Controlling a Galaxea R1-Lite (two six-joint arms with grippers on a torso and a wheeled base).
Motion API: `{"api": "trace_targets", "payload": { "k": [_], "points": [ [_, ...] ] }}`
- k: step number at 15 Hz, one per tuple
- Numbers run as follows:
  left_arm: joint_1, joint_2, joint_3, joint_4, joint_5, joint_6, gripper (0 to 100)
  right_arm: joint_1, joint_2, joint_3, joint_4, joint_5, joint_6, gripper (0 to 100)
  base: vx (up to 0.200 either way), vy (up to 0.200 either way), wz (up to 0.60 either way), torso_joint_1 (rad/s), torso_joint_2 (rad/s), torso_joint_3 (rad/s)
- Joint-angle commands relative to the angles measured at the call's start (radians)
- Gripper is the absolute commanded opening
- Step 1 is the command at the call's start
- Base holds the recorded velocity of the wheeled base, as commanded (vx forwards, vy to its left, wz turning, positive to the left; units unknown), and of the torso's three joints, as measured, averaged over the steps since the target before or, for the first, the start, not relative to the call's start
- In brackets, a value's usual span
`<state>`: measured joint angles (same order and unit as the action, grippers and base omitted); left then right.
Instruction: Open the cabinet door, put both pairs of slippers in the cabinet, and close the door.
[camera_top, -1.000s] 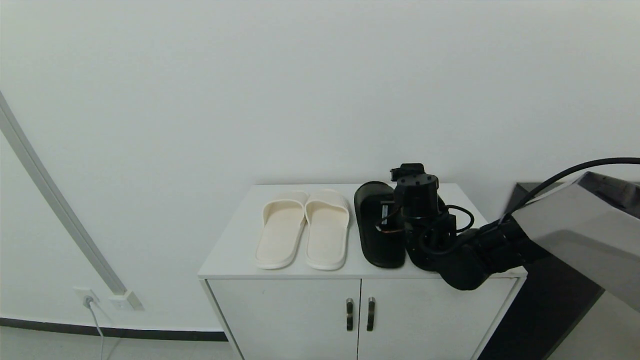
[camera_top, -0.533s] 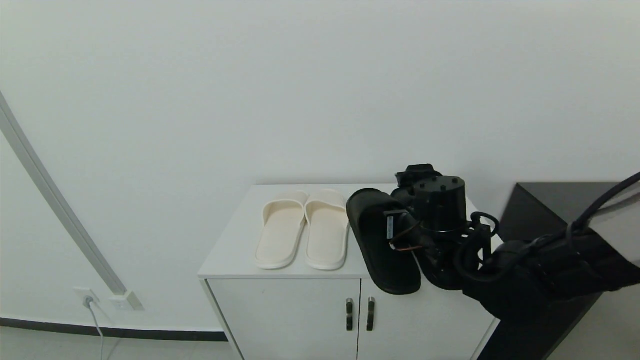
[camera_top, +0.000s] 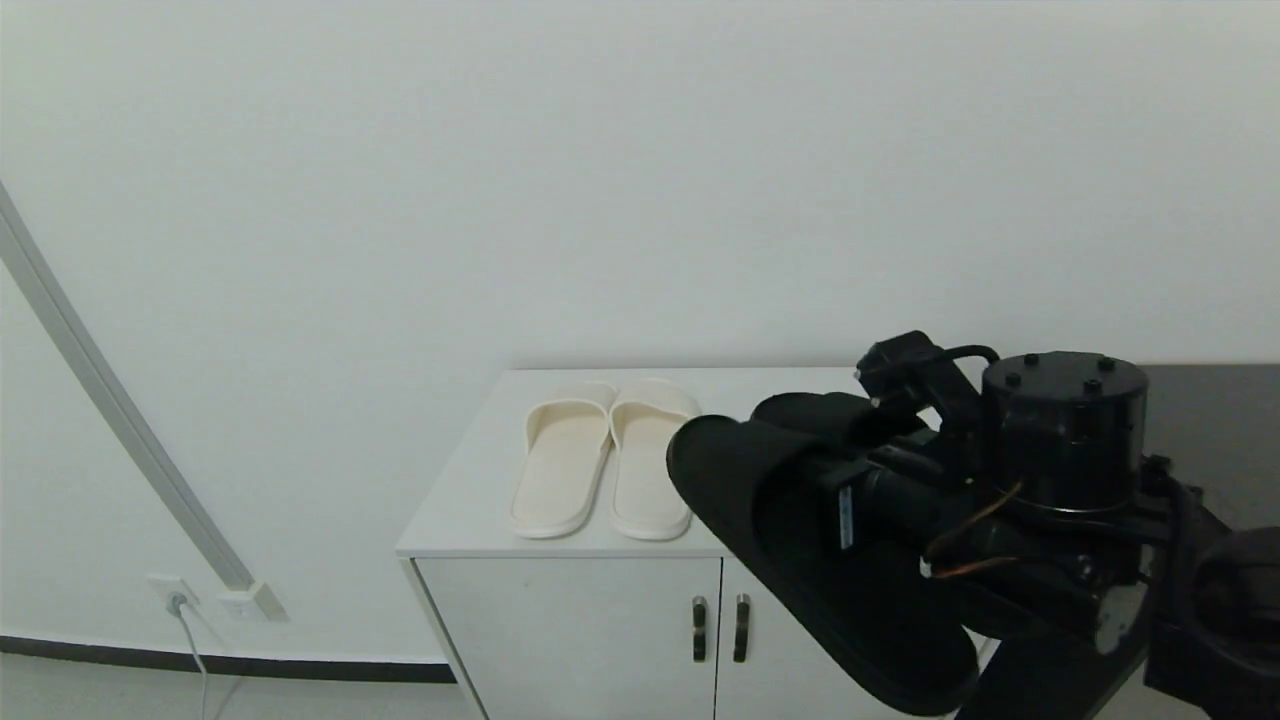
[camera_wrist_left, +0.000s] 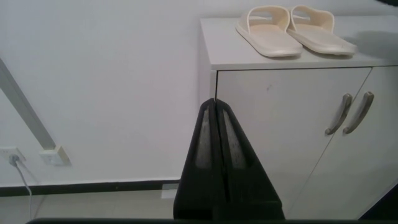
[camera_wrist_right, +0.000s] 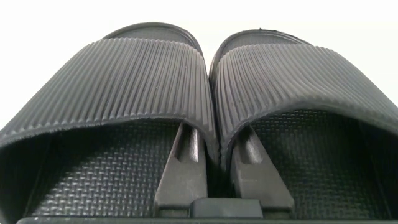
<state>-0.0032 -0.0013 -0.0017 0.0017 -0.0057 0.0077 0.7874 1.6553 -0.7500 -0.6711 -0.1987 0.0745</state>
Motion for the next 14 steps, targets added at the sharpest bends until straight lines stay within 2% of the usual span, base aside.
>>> {"api": "trace_targets", "payload": {
  "k": [1,5,14],
  "points": [
    [0.0,0.001,0.0,0.0,0.0,0.0,0,0.026,-0.095,0.06,0.044,0.059,-0.001,0,0.0,0.0,0.0,0.0,0.0,0.0],
    [0.0,0.001,0.0,0.0,0.0,-0.002,0,0.026,-0.092,0.072,0.048,0.07,0.001,0,0.0,0.0,0.0,0.0,0.0,0.0],
    [0.0,0.001,0.0,0.0,0.0,-0.002,0,0.027,-0.094,0.086,0.045,0.071,0.001,0,-0.2,0.0,0.0,0.002,0.0,0.003]
  ]
}}
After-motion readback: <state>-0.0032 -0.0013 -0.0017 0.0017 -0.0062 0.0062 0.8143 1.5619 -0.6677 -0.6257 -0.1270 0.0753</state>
